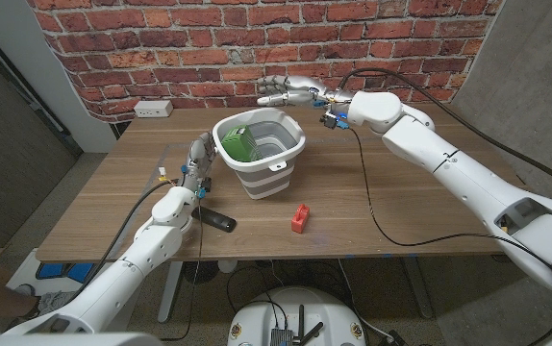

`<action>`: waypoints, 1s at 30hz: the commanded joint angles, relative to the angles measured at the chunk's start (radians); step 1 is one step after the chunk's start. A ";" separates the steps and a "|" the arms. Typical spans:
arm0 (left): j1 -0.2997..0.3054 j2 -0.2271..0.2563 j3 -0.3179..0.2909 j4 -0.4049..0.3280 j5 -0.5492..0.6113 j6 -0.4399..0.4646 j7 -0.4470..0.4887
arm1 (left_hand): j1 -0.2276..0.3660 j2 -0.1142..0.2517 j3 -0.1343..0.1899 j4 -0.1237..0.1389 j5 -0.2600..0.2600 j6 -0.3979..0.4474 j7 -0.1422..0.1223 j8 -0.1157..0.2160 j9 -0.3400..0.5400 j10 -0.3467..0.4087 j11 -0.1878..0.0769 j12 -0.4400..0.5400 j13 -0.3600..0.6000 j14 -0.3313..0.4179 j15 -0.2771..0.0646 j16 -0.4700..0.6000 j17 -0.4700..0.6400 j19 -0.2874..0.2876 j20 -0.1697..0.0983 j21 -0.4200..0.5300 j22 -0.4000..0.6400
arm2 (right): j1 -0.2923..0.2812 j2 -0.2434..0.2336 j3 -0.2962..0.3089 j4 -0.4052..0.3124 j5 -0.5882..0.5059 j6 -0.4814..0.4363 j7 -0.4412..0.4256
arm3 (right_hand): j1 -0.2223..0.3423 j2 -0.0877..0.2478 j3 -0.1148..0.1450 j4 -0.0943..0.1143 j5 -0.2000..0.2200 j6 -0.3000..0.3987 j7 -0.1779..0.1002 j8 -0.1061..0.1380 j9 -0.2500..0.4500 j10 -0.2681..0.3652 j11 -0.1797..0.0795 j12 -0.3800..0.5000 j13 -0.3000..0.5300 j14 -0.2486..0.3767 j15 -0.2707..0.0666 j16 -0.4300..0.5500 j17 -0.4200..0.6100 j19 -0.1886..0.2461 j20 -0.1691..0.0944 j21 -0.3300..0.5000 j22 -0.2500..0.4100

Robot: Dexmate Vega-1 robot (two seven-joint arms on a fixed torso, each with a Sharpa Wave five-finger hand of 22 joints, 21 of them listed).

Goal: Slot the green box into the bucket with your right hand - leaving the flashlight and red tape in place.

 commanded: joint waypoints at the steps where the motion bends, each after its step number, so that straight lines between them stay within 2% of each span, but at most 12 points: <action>1: -0.022 0.001 0.000 0.017 -0.006 0.008 -0.015 | -0.007 0.077 0.004 -0.007 -0.002 0.003 -0.002 0.002 0.005 0.006 0.002 -0.002 0.004 -0.003 -0.002 0.001 0.001 0.000 -0.017 0.005 0.004 | -0.057 -0.023 0.062 0.003 0.051 0.045 -0.057 | -0.016 0.007 0.002 0.008 0.001 0.019 0.028 -0.002 0.000 0.012 0.001 0.001 0.000 0.004 -0.003 0.003 0.003 0.009 -0.004 0.001 0.001; 14: -0.031 0.006 -0.002 0.030 -0.002 -0.006 -0.031 | -0.007 0.076 0.004 -0.007 -0.002 0.003 -0.001 0.002 0.005 0.006 -0.002 -0.002 0.004 -0.004 -0.003 0.001 0.001 0.001 -0.017 0.006 0.003 | -0.108 -0.048 0.103 -0.008 0.073 0.069 -0.113 | -0.051 0.024 -0.003 0.023 -0.001 0.040 0.028 -0.004 -0.001 0.018 -0.005 -0.001 -0.009 0.008 -0.013 0.003 0.002 0.013 -0.013 0.001 0.001; 17: -0.026 0.006 -0.002 0.027 -0.005 -0.003 -0.030 | -0.006 0.077 0.004 -0.007 -0.002 0.003 -0.001 0.002 0.005 0.006 -0.001 -0.002 0.004 -0.003 -0.003 0.001 0.001 0.001 -0.018 0.006 0.003 | -0.125 -0.047 0.113 0.000 0.079 0.091 -0.129 | -0.075 0.033 -0.007 0.030 -0.002 0.052 -0.003 -0.008 -0.002 0.023 -0.005 -0.003 -0.018 0.017 -0.025 0.004 0.000 0.039 -0.033 0.008 0.001; 21: -0.021 -0.001 -0.003 0.031 -0.005 -0.017 -0.031 | -0.006 0.076 0.003 -0.009 -0.002 0.003 0.001 0.002 0.005 0.006 -0.001 -0.003 0.004 -0.003 -0.004 0.001 0.001 0.001 -0.019 0.006 0.003 | -0.143 -0.045 0.124 0.006 0.091 0.106 -0.146 | -0.081 0.036 -0.008 0.031 -0.002 0.059 -0.005 -0.008 -0.002 0.026 -0.007 -0.003 -0.020 0.019 -0.028 0.004 -0.001 0.043 -0.036 0.008 0.001; 28: -0.022 -0.005 -0.007 0.038 0.006 -0.046 -0.027 | -0.005 0.076 0.002 -0.010 -0.003 0.003 0.001 0.002 0.005 0.003 -0.002 -0.004 0.004 -0.004 -0.005 0.001 0.001 0.000 -0.021 0.006 0.003 | -0.161 -0.041 0.141 0.020 0.091 0.114 -0.189 | -0.101 0.044 -0.012 0.036 -0.001 0.068 -0.007 -0.013 -0.003 0.029 -0.028 -0.007 -0.029 0.008 -0.041 -0.003 -0.003 0.022 -0.040 -0.002 0.001; 30: -0.022 -0.006 -0.009 0.039 0.004 -0.050 -0.029 | -0.005 0.076 0.002 -0.011 -0.003 -0.001 0.000 0.000 0.005 -0.004 0.000 -0.006 0.004 -0.006 -0.005 0.000 0.001 0.000 -0.023 0.005 0.003 | -0.168 -0.040 0.146 0.021 0.091 0.114 -0.205 | -0.115 0.048 -0.015 0.039 0.000 0.074 -0.010 -0.017 -0.003 0.046 -0.039 -0.003 -0.035 0.024 -0.060 0.001 -0.006 0.027 -0.049 -0.001 0.001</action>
